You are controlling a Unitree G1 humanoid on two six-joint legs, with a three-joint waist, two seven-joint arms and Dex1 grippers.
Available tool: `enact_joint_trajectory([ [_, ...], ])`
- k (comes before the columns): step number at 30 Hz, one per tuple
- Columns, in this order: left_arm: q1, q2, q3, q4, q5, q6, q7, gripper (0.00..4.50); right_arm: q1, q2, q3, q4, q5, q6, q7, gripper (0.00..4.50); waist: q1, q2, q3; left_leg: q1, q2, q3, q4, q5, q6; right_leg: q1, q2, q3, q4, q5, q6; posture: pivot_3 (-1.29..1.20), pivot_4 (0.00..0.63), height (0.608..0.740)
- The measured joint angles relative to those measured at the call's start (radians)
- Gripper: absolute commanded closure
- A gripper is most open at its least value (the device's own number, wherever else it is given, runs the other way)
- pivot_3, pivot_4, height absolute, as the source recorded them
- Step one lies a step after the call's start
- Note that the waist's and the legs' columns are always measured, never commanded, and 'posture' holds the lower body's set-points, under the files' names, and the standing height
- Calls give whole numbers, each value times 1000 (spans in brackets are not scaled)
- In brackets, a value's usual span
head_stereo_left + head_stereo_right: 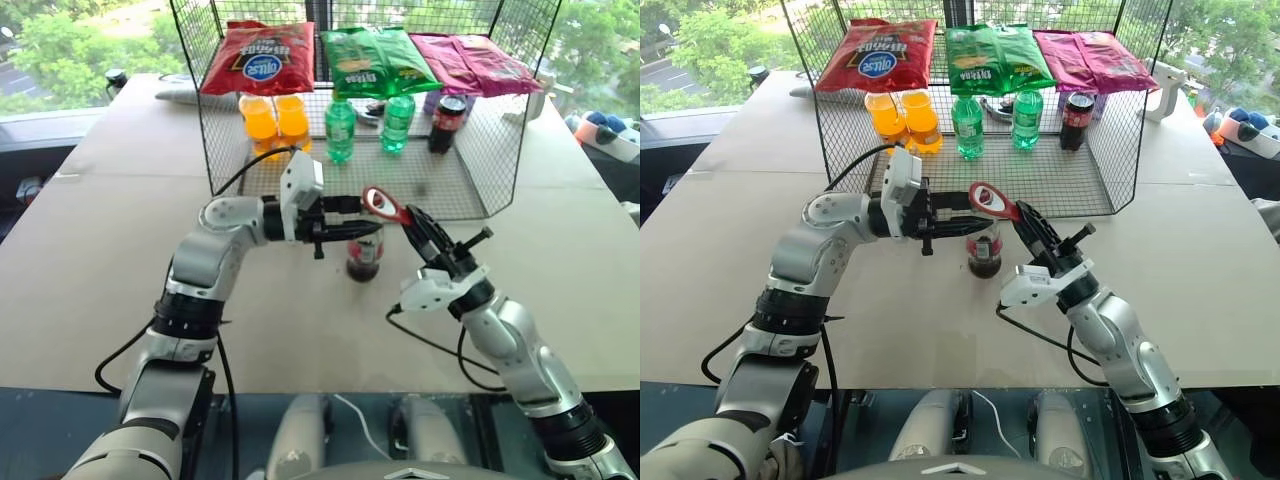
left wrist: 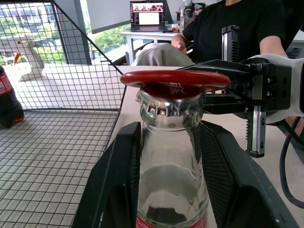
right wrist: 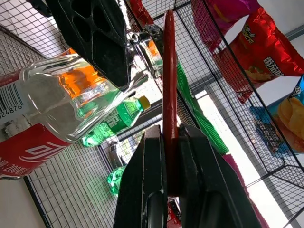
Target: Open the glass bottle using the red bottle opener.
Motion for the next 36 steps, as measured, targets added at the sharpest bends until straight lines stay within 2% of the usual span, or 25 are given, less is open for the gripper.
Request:
enact_joint_trajectory([
  [22,-1,4,-1,-2,1,-1,-9,2990,7,-16,-29,-76,37,52,125,4500,1,0,0,0,0,0,0,0,0,0,0,0,0,0,0,0,150,740],
  [36,-1,11,-5,-4,0,-5,-11,2990,-20,-67,-55,-157,87,127,275,4500,2,0,0,0,0,0,0,0,0,0,0,0,0,0,0,0,150,740],
])
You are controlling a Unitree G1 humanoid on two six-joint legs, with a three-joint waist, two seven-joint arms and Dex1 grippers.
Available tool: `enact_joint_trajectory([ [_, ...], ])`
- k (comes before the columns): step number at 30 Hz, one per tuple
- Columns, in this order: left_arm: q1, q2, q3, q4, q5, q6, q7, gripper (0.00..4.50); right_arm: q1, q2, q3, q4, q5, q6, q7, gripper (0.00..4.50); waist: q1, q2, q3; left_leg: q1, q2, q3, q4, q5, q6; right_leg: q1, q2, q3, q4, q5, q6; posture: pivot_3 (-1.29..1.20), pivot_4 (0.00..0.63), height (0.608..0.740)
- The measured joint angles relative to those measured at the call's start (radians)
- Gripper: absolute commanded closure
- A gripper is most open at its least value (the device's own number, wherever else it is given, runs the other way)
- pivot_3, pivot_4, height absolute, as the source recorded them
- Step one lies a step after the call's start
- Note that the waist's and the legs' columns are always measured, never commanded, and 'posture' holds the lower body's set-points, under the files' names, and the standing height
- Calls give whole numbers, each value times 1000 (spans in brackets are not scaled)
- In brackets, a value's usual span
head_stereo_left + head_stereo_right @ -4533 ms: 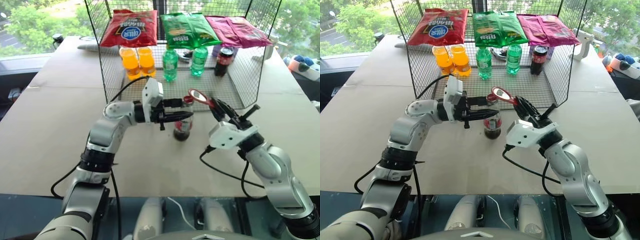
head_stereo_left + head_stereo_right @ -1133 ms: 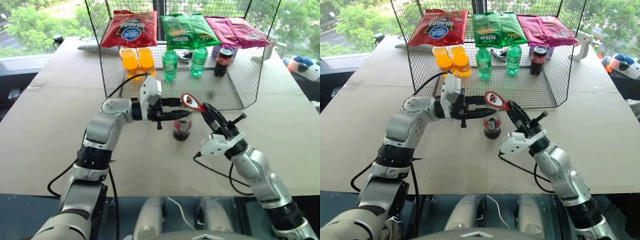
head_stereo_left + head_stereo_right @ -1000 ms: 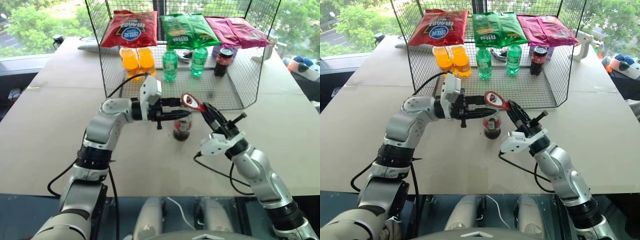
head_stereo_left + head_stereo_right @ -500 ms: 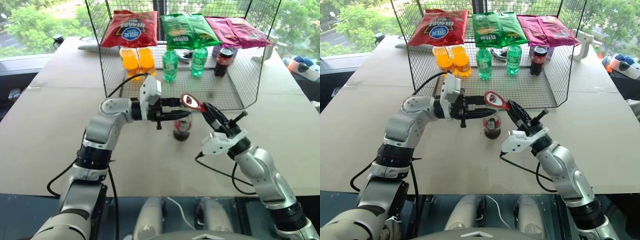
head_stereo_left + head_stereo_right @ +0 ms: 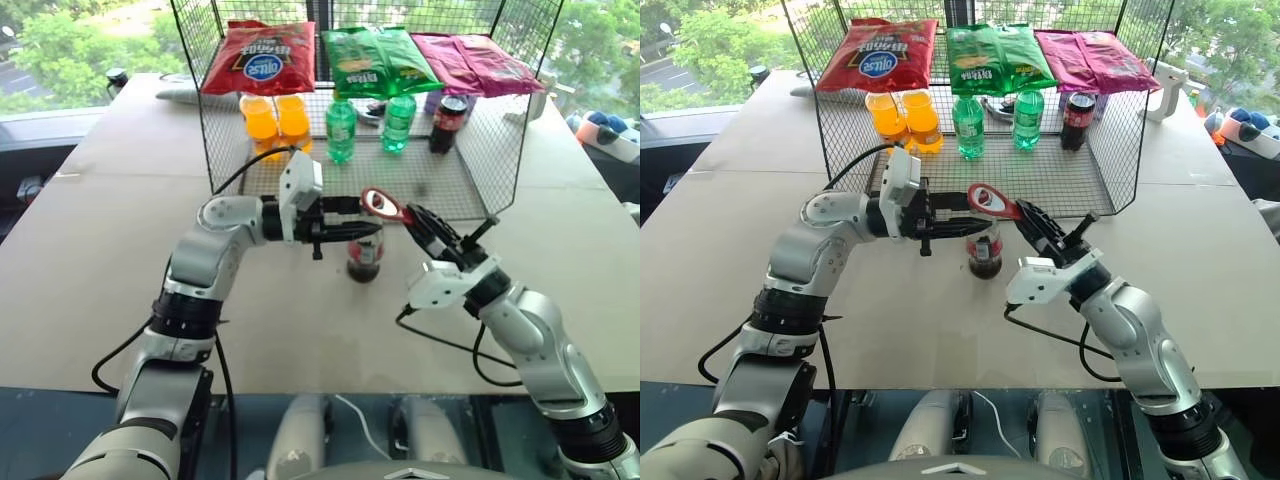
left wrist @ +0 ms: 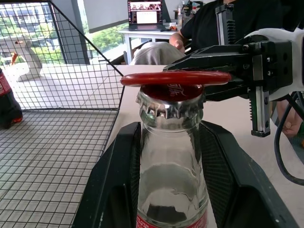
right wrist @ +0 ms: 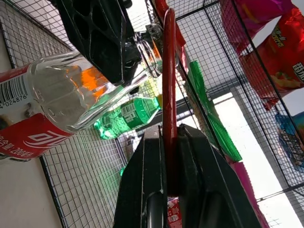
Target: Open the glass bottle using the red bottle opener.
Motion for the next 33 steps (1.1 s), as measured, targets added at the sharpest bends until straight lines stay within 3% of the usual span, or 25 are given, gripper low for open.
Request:
enact_joint_trajectory([
  [19,1,2,4,0,0,-7,0,2990,-125,-80,-21,-116,92,199,285,4500,3,0,0,-2,-1,0,0,0,1,0,-1,-1,-1,0,-1,0,150,740],
  [33,1,2,-1,0,-1,-20,-11,2990,-161,-117,-26,-168,126,278,377,4500,3,0,0,-2,-1,0,0,-1,1,0,-1,-2,-1,0,0,0,150,740],
])
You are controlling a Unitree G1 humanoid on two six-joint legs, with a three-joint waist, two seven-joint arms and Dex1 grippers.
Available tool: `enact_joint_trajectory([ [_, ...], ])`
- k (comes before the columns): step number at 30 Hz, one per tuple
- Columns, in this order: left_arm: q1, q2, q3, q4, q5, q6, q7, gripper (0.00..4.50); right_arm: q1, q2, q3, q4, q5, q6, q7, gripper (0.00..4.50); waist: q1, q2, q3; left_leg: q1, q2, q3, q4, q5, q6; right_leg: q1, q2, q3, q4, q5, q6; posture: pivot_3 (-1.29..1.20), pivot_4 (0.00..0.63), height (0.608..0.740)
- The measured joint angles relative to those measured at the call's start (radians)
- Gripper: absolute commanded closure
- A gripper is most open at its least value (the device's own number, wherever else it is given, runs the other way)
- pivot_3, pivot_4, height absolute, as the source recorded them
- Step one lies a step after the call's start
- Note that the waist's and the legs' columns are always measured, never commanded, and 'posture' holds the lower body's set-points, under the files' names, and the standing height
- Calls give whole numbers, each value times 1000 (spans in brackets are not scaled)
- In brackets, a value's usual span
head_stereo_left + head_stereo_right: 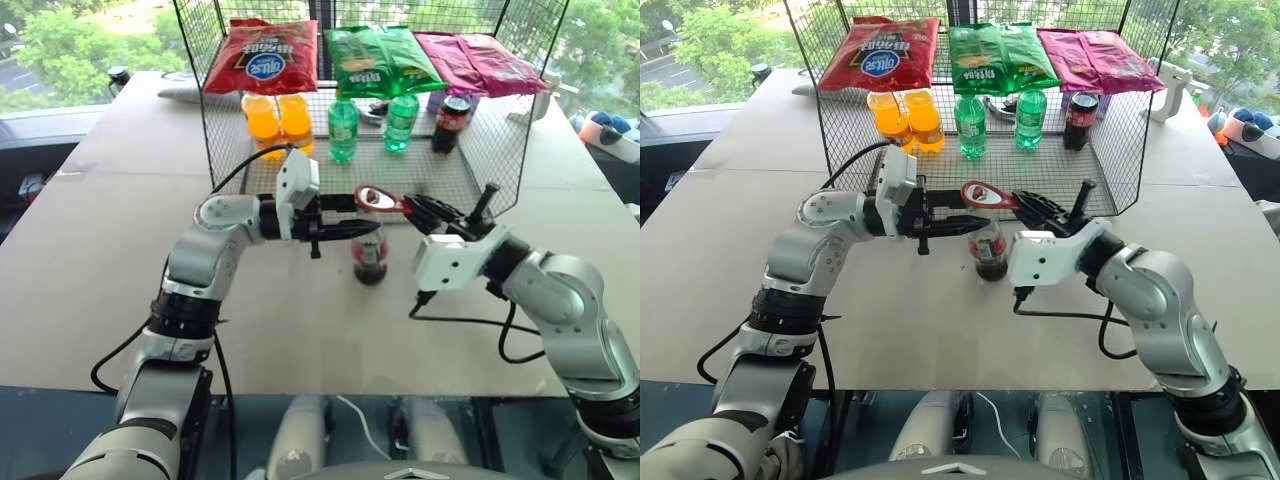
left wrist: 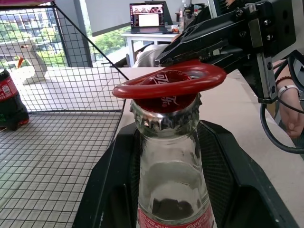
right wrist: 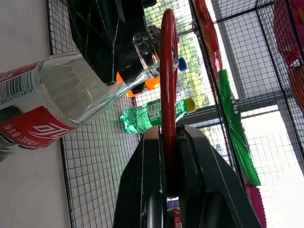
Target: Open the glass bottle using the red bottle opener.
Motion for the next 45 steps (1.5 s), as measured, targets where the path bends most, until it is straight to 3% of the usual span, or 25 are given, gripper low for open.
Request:
enact_joint_trajectory([
  [33,-56,3,-71,23,29,-45,-66,2990,-64,-136,-44,-79,115,112,139,4500,-6,0,0,2,2,0,0,0,0,0,1,1,1,0,0,0,150,740],
  [42,-57,2,-70,24,29,-45,-67,2990,-87,11,-86,-151,146,356,71,4500,-5,0,0,2,2,0,0,0,0,0,1,1,1,1,-2,0,150,740],
  [45,-57,2,-70,23,29,-45,-66,2990,-76,118,-124,-210,152,519,15,4500,-4,0,0,1,2,0,0,0,0,0,1,0,1,1,-2,0,150,740],
])
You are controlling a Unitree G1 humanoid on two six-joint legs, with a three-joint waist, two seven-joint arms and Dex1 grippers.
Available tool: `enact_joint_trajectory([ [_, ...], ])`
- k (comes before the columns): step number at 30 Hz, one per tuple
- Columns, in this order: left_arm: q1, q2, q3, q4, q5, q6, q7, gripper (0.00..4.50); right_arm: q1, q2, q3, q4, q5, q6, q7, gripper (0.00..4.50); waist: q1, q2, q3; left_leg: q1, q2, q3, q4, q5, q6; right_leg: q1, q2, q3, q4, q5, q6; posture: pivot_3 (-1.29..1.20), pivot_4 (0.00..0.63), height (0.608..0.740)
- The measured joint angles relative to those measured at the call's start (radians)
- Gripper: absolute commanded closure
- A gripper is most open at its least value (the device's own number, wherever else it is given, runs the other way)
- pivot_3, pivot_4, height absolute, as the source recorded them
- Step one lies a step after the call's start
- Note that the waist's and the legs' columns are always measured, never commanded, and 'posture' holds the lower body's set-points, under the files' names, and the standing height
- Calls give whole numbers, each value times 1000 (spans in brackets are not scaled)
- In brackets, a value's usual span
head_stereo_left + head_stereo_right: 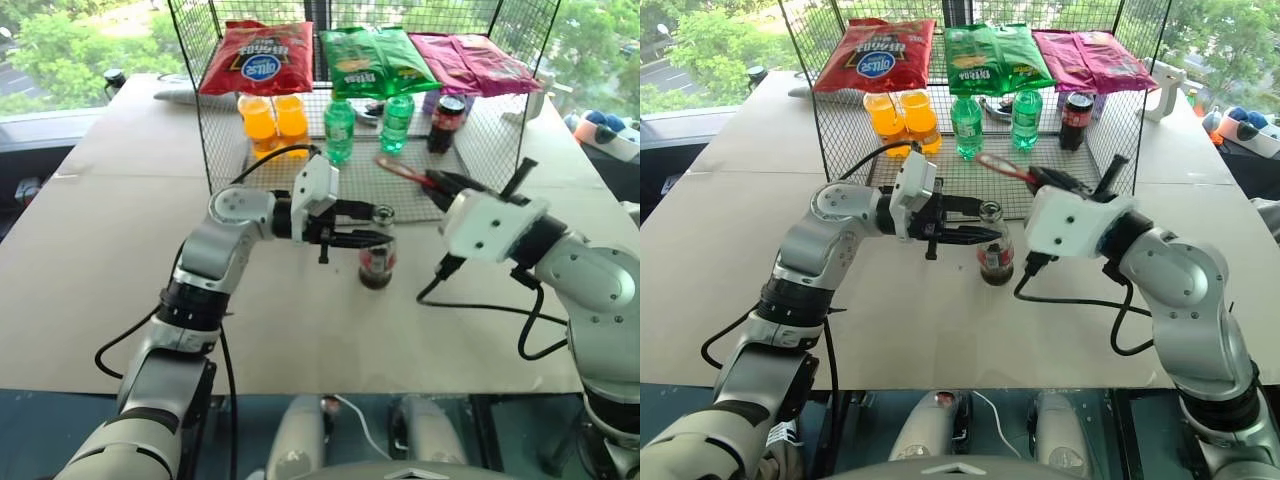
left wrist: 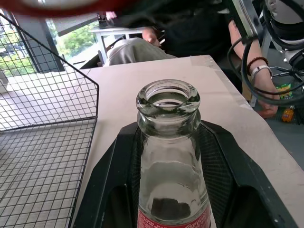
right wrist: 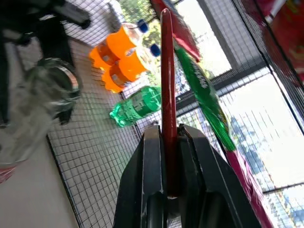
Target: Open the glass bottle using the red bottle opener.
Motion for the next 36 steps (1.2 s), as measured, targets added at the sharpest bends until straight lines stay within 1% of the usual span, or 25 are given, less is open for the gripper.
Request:
enact_joint_trajectory([
  [1,0,0,0,0,0,0,0,2990,9,27,-11,-16,3,44,-13,4500,0,0,0,0,0,0,0,0,0,0,0,0,0,0,0,0,150,740],
  [4,0,-1,1,0,0,-1,3,2990,37,142,-52,-74,34,259,-56,4500,0,0,0,0,0,0,0,0,0,0,0,0,0,1,-1,0,150,740],
  [5,0,-2,0,0,1,-1,5,2990,45,175,-68,-91,54,318,-60,4500,0,0,0,0,0,-1,0,0,0,0,0,0,0,1,-1,0,150,740],
  [6,1,-4,0,0,0,-1,8,2990,72,239,-94,-121,85,405,-69,4500,0,0,0,0,0,-1,0,0,0,0,0,0,0,1,-1,0,150,740],
  [8,1,-4,0,0,1,-1,11,2990,111,309,-122,-140,128,536,-76,4500,-1,0,0,0,0,-2,0,0,0,0,0,0,1,1,-1,0,150,740],
  [9,1,-4,0,0,1,-1,12,2990,121,329,-132,-141,139,576,-79,4500,-1,1,0,0,0,-2,0,0,0,0,0,0,1,1,-1,0,150,740],
  [12,2,-6,0,0,1,-1,18,2990,218,391,-157,-153,209,682,-80,4500,-1,1,0,0,0,-3,0,0,0,0,0,0,1,1,-1,0,150,740],
  [14,3,-8,0,0,2,-1,21,2990,277,453,-173,-153,256,749,-93,4500,-1,1,0,0,0,-4,0,0,0,0,0,0,1,1,-1,0,150,740],
  [16,4,-8,0,0,2,-1,24,2990,304,505,-191,-153,284,807,-109,4500,-4,2,0,0,0,-4,0,0,0,-1,0,1,1,1,-1,0,150,740],
  [20,7,-10,0,-3,2,1,34,2990,305,523,-252,-143,320,907,-157,4500,-5,3,-1,0,0,-5,0,0,0,-1,-1,1,0,0,0,0,150,740],
  [24,12,-11,0,-7,2,1,41,2990,282,524,-309,-79,349,942,-193,4500,-5,4,-1,0,0,-5,0,0,0,-1,-1,1,0,0,-1,0,150,740],
  [26,14,-11,0,-11,2,2,44,2990,273,524,-326,-53,367,943,-208,3631,-6,5,-1,0,0,-5,-1,0,0,-1,-1,1,0,0,-1,0,150,740],
  [27,17,-11,0,-15,2,2,46,2990,273,524,-332,-36,380,941,-219,3318,-6,5,-2,0,0,-5,-1,0,0,-1,-1,1,0,0,-1,0,150,740],
  [29,20,-11,0,-21,2,3,49,2990,273,524,-340,-2,398,933,-235,2402,-8,5,-1,0,0,-5,-1,0,0,-1,-1,1,0,0,-1,0,150,740],
  [30,20,-11,0,-22,2,3,51,2990,274,524,-346,18,409,924,-243,1826,-8,5,-2,0,0,-5,-1,0,0,-1,-1,1,0,0,-1,0,150,740],
  [31,21,-11,0,-23,2,4,53,2990,275,524,-349,31,424,913,-247,1389,-8,5,-2,0,0,-5,-1,0,0,-1,-1,1,0,0,0,0,150,740],
  [32,22,-11,0,-23,2,4,55,2990,274,524,-351,36,436,901,-249,855,-9,5,-2,0,0,-5,-1,0,0,-1,-1,1,0,0,0,0,150,740],
  [34,23,-11,0,-24,2,4,56,2990,275,523,-352,39,459,885,-255,25,-10,5,-2,0,0,-5,-1,0,0,-1,-1,1,0,0,0,0,150,740],
  [36,23,-11,0,-25,2,4,57,2990,283,510,-345,40,470,855,-269,25,-10,5,-2,0,1,-5,-1,0,0,-1,-1,1,0,-1,1,0,150,740],
])
